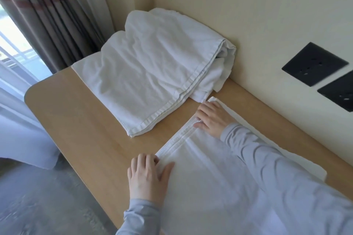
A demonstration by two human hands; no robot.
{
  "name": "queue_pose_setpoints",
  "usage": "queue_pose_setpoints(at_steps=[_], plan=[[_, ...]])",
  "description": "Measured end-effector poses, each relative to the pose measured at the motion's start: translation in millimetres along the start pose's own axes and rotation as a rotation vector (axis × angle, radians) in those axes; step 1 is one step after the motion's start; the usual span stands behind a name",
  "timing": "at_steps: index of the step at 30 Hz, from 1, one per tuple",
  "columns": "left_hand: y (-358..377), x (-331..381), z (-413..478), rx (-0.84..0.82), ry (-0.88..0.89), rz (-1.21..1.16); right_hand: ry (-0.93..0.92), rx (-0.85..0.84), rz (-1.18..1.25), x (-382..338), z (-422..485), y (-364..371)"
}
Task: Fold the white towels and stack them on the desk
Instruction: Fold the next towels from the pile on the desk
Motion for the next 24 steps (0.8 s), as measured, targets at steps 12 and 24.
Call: queue_pose_setpoints(at_steps=[12, 24], plan=[[2.8, -24.1, 8.0, -0.005, 0.052, -0.236, -0.185, -0.046, -0.256, -0.6, 36.3, 3.0], [-5.8, -40.2, 9.2, 0.062, 0.033, -0.089, 0.566, 0.048, 0.297, 58.3, -24.9, 6.2]])
Point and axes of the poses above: each hand's wrist, its own z-axis towards the middle knuckle, its own y-axis out of the palm, x = y × z, the point moved 8 cm from there along z, towards the middle knuckle, and after that the axes turned 2 degrees about -x, right-handed, at the moved point
